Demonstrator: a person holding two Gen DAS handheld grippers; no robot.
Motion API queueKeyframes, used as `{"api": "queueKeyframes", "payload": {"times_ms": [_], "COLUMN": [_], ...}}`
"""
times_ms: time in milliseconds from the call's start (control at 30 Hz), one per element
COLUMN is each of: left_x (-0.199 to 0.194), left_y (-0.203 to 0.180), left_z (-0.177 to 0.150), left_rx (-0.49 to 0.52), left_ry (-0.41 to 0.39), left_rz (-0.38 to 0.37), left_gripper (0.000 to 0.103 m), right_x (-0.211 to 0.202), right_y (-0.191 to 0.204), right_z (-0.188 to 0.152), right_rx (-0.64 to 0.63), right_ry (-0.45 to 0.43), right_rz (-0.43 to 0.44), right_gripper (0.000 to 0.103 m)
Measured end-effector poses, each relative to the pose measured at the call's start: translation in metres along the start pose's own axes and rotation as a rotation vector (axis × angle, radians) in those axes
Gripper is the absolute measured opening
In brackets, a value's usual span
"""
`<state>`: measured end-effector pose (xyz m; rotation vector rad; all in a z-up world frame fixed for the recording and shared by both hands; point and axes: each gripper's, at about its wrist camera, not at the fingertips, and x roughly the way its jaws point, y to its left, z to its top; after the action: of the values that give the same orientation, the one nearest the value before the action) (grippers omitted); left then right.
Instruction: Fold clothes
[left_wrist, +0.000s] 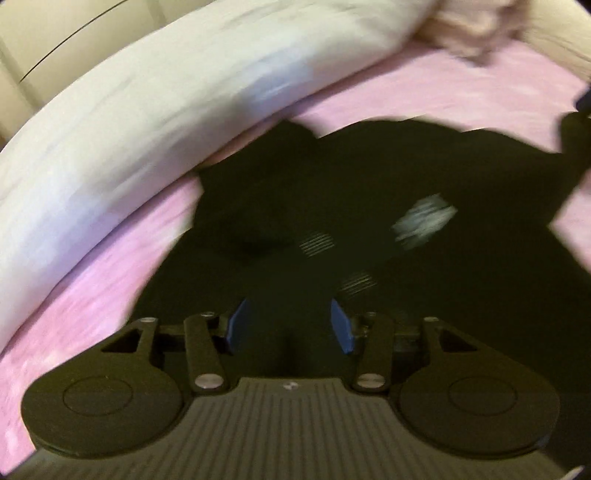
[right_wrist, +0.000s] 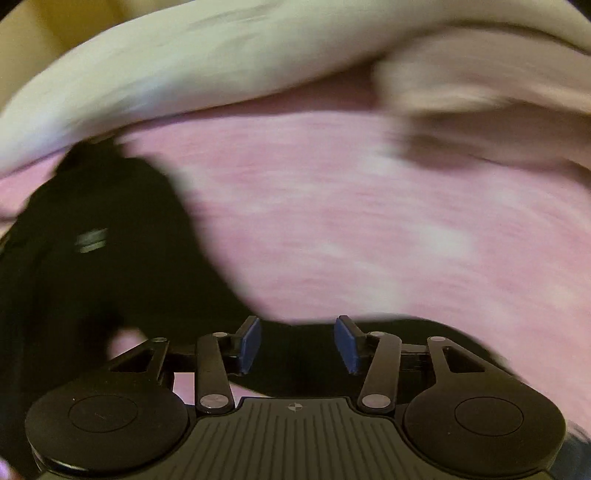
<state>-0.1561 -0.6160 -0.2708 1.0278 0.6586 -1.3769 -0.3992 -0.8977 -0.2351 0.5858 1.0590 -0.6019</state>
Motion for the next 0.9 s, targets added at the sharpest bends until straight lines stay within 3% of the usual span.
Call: {"api": "queueKeyframes", "payload": {"times_ms": [133,200,300,400,433,467,533,567,600,633,733,833,900], "left_x": [0.031,0.051,0.082,0.100,0.100,0.101,0.094,0.085,0.077,0.068,0.035,0.040,0.056], "left_y": [0.076,0.109,0.146,0.160,0.161,0.161,0.165,0.170,0.174,0.179,0.203,0.224,0.226], "left_z": [-0.023,-0.029,-0.033,-0.037,-0.039,-0.041,-0.045,-0.047,-0.050,-0.052,-0.055,-0.056,-0.059], "left_rx": [-0.028,-0.060,-0.146,-0.192,-0.187,-0.177,-0.176,-0.183,-0.190,-0.197,-0.200,-0.210,-0.229], "left_ry": [0.054,0.063,0.071,0.070,0.053,0.040,0.008,-0.015,-0.038,-0.062,-0.125,-0.098,-0.049], "left_rz": [0.046,0.017,-0.076,-0.145,-0.154,-0.164,-0.192,-0.191,-0.190,-0.187,-0.146,-0.084,-0.060], "left_gripper": [0.049,0.049,0.049,0.049,0.042,0.026,0.010,0.009,0.009,0.009,0.009,0.009,0.010], "right_x": [0.058,0.088,0.131,0.173,0.185,0.194,0.205,0.206,0.208,0.208,0.188,0.185,0.194], "right_y": [0.086,0.121,0.156,0.165,0.162,0.160,0.156,0.155,0.153,0.154,0.182,0.207,0.213], "right_z": [0.044,0.069,0.106,0.133,0.142,0.149,0.158,0.160,0.163,0.166,0.179,0.204,0.217], "right_rx": [-0.199,-0.259,-0.328,-0.362,-0.351,-0.327,-0.287,-0.271,-0.254,-0.237,-0.324,-0.399,-0.363], "right_ry": [-0.011,-0.028,-0.056,-0.055,-0.049,-0.048,-0.061,-0.064,-0.067,-0.060,-0.102,-0.155,-0.180], "right_rz": [0.094,0.101,0.025,-0.081,-0.091,-0.090,-0.076,-0.067,-0.058,-0.039,-0.013,-0.005,-0.022], "right_gripper": [0.057,0.059,0.061,0.063,0.063,0.063,0.063,0.062,0.042,0.004,0.004,0.004,0.005]}}
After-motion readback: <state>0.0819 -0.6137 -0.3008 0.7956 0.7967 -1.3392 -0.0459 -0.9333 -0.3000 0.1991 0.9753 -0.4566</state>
